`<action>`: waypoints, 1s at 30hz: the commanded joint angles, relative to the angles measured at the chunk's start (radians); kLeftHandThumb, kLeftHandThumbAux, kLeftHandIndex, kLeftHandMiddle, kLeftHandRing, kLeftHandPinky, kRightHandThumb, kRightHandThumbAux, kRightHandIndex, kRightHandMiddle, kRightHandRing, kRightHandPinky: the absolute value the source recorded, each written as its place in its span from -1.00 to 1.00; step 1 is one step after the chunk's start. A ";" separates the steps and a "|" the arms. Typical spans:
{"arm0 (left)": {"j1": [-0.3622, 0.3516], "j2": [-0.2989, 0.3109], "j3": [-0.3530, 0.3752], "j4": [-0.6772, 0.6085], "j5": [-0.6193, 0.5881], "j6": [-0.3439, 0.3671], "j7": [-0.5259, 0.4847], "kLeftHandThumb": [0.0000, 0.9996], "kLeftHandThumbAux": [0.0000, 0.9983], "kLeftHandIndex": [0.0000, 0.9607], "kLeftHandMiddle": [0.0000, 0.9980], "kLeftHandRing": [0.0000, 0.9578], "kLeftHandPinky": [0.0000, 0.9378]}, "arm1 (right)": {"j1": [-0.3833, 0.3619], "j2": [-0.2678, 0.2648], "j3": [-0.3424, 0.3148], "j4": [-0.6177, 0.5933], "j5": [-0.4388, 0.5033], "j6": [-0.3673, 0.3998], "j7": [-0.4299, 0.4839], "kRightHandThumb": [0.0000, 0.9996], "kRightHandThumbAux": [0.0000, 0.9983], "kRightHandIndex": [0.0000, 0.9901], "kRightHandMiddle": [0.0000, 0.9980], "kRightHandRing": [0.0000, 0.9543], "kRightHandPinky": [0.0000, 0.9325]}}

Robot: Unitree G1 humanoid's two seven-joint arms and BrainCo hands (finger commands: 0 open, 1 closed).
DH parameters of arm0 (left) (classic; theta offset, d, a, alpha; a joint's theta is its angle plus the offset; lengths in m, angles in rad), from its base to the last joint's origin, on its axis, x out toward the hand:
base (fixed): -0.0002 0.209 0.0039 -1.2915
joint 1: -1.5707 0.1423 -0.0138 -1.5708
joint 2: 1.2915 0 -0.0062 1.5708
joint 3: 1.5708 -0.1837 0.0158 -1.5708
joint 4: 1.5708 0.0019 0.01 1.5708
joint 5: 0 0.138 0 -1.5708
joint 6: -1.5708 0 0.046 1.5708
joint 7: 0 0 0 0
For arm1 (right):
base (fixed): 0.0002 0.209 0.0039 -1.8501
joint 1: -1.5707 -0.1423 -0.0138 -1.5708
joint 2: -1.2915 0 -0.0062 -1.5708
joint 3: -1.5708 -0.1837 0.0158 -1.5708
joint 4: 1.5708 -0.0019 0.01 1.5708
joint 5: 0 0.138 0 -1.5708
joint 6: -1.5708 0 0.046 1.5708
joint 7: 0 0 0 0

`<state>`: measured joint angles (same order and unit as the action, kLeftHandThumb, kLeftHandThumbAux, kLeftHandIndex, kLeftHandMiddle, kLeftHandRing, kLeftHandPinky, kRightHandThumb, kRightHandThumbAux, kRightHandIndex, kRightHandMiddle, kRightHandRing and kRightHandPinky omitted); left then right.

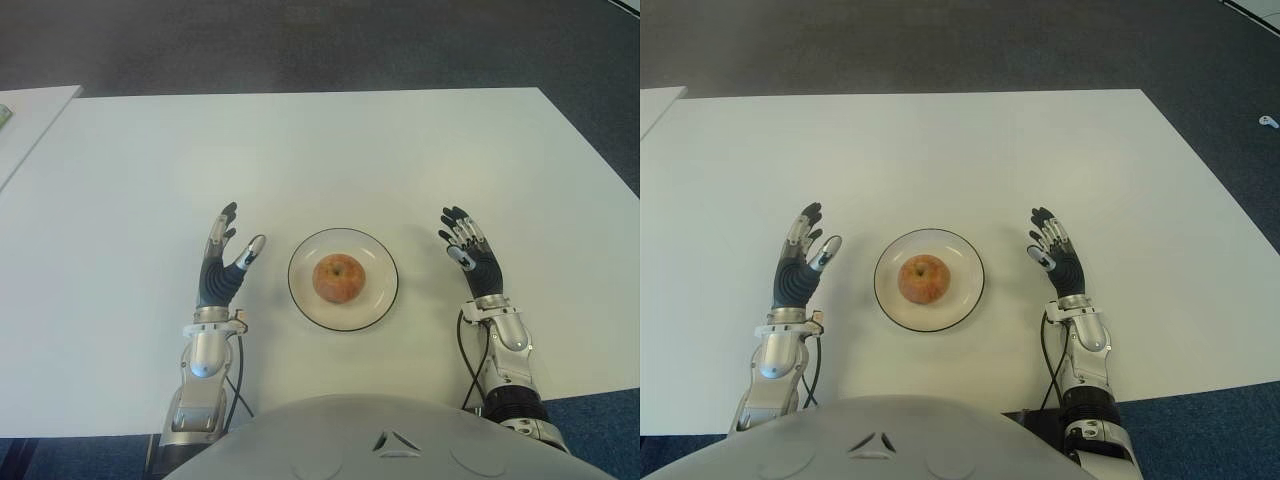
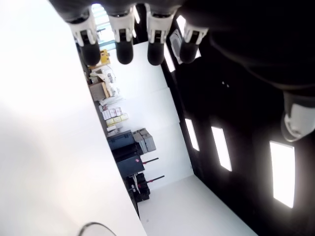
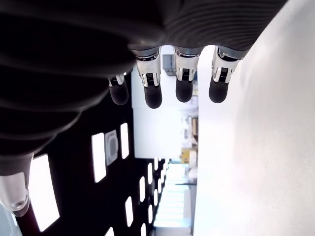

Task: Put the apples into the plate.

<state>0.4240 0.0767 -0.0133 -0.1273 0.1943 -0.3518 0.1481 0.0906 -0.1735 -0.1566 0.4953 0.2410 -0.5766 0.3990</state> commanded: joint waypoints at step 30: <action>0.121 -0.167 -0.077 0.236 -0.045 -0.215 0.025 -0.84 -0.37 -0.73 -0.84 -0.89 -0.78 | 0.175 0.111 0.046 -0.008 0.040 0.099 0.048 -0.65 0.04 -0.86 -0.76 -0.88 -0.99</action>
<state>0.5354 -0.0707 -0.0702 0.0866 0.1232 -0.5863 0.1557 0.1226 -0.1501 -0.1529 0.4356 0.2618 -0.5526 0.4436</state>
